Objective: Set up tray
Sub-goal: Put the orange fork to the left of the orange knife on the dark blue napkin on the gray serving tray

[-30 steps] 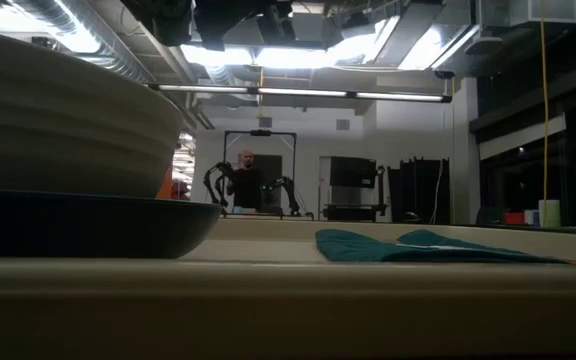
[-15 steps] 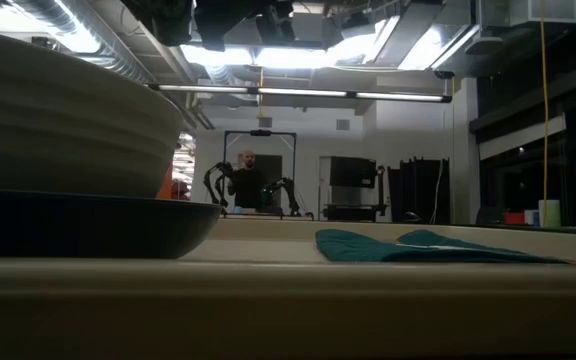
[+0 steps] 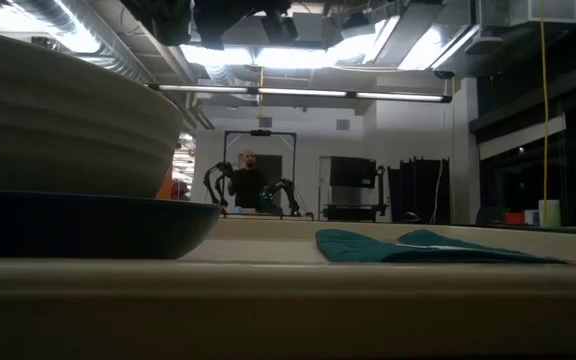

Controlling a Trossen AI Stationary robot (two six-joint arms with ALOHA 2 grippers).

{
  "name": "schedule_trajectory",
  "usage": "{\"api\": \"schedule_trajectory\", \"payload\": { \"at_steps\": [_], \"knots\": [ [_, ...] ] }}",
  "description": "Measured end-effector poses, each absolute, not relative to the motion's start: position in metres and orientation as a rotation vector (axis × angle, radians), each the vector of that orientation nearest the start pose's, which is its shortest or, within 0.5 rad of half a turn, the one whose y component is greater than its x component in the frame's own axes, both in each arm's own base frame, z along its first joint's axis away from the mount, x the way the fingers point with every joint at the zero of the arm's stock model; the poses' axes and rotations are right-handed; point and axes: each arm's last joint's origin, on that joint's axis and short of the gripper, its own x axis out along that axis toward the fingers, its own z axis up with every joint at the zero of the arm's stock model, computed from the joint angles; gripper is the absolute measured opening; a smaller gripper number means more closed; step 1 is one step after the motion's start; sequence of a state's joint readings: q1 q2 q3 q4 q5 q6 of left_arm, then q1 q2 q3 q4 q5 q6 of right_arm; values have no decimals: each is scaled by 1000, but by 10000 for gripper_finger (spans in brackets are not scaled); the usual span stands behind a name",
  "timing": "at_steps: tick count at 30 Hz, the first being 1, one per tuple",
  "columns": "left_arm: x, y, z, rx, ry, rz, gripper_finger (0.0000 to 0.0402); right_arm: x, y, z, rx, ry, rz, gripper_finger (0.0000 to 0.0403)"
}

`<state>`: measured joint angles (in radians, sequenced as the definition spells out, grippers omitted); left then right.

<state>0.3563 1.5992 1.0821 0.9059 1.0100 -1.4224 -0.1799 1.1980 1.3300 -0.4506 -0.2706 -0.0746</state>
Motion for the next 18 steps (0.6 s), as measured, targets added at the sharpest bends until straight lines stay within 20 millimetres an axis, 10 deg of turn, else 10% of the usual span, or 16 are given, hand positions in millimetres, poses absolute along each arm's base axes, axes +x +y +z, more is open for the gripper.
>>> {"api": "schedule_trajectory", "payload": {
  "at_steps": [11, 18],
  "knots": [
    [324, 119, 334, -1122, 184, -709, 185, 241, -34, 400, 117, 434, 161, 4],
    [294, 142, 376, -960, 8, -674, 181, 250, -33, 385, 239, 552, 216, 4]
  ]
}}
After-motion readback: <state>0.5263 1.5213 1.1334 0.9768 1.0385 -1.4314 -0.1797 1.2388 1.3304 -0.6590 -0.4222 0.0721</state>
